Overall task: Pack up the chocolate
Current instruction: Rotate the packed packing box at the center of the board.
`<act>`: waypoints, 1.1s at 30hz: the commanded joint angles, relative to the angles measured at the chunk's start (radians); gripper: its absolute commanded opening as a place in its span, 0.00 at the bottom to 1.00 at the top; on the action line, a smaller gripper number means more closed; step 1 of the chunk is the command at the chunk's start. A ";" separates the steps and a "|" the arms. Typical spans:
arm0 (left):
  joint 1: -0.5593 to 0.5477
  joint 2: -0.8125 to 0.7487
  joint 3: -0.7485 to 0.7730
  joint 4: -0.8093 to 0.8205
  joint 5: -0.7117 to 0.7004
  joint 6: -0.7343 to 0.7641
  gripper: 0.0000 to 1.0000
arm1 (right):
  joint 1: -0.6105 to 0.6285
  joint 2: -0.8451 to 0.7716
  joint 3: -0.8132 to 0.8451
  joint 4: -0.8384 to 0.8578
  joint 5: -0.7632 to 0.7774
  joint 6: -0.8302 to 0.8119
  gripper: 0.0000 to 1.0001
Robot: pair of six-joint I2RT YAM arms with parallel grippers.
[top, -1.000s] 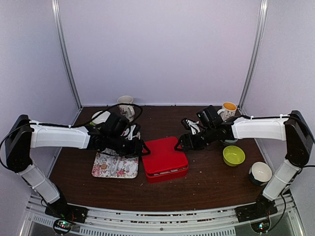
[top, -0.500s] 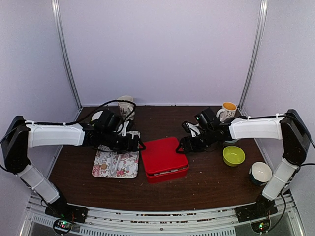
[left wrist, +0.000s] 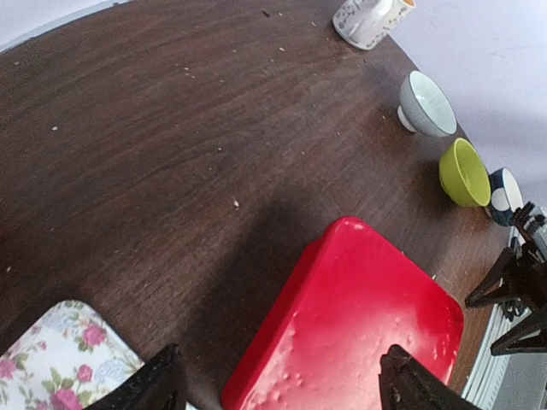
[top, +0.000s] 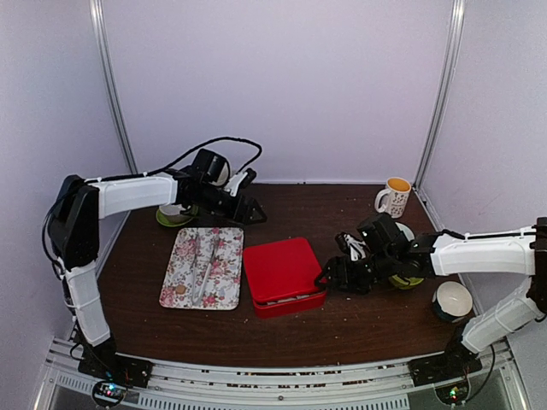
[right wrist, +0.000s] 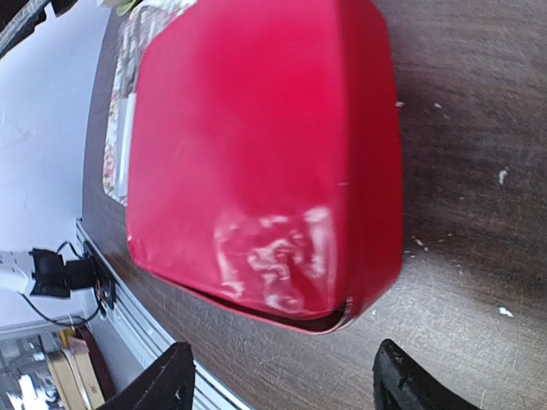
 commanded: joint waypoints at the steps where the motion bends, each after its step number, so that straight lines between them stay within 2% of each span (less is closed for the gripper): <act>1: 0.002 0.094 0.093 -0.064 0.151 0.103 0.80 | 0.016 -0.006 -0.045 0.110 0.055 0.182 0.73; 5: 0.001 0.166 0.143 -0.057 0.200 0.105 0.81 | 0.044 -0.005 -0.092 0.220 0.045 0.270 0.72; 8: 0.005 0.219 0.178 -0.052 0.215 0.067 0.84 | 0.052 0.000 -0.140 0.353 0.004 0.297 0.63; 11: 0.011 0.277 0.234 -0.074 0.222 0.031 0.83 | 0.058 0.012 -0.138 0.325 -0.012 0.257 0.51; 12: 0.011 0.283 0.241 -0.076 0.212 0.021 0.83 | 0.060 0.014 -0.136 0.304 -0.016 0.243 0.46; 15: 0.020 0.302 0.245 -0.055 0.200 -0.023 0.81 | 0.066 0.018 -0.142 0.240 -0.038 0.206 0.20; 18: 0.032 0.338 0.257 -0.025 0.257 -0.073 0.78 | 0.069 0.031 -0.163 0.246 -0.054 0.210 0.01; 25: 0.032 0.360 0.209 0.027 0.306 -0.118 0.80 | 0.062 0.129 -0.153 0.361 -0.104 0.228 0.00; 33: 0.032 0.348 0.112 0.082 0.325 -0.154 0.81 | -0.001 0.178 -0.165 0.468 -0.124 0.246 0.00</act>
